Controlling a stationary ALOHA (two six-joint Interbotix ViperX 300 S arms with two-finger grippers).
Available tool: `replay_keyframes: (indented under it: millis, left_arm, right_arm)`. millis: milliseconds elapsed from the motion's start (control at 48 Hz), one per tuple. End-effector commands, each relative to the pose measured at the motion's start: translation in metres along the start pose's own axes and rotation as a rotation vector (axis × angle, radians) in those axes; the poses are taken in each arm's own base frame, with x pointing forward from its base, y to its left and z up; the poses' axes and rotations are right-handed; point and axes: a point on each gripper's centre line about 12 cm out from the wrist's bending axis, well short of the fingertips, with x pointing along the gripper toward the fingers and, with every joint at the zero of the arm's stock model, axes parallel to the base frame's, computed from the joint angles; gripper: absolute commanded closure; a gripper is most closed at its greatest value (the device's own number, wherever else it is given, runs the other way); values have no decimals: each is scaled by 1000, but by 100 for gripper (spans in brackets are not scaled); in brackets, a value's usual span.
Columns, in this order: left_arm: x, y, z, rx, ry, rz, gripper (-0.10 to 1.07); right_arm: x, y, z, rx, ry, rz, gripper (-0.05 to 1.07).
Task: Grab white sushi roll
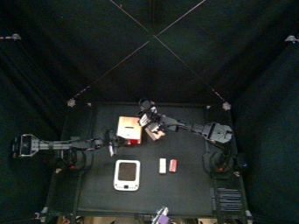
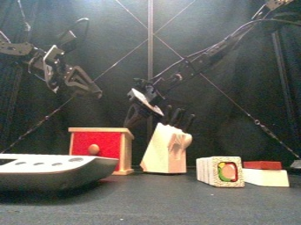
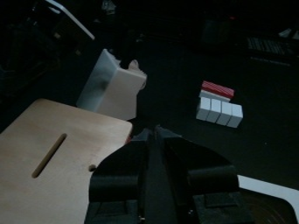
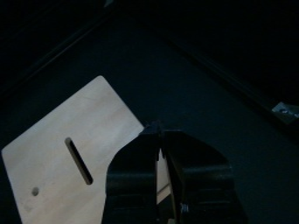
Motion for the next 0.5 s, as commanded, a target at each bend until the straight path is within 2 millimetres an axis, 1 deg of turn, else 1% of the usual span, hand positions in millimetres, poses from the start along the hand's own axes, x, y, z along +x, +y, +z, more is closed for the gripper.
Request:
replay_keyframes:
  millis: [0, 146, 250, 354, 438, 479]
  left_arm:
    - [0, -4, 9, 26, -54, -20, 39]
    - [-2, -12, 14, 76, -112, -61, 39]
    - [-2, -15, 19, 96, -145, -76, 39]
    - [-2, -17, 23, 115, -167, -87, 39]
    - [-4, -17, 24, 117, -177, -91, 39]
    - [-6, -17, 24, 110, -182, -88, 39]
  right_arm:
    - [-30, 11, 35, 6, -88, 33, 66]
    - [-61, 24, 47, 10, -124, 63, 66]
    - [-89, 39, 48, 28, -131, 98, 66]
    - [-115, 56, 36, 74, -109, 146, 65]
    - [-130, 70, 17, 111, -67, 186, 65]
    - [-138, 78, 2, 135, -29, 206, 65]
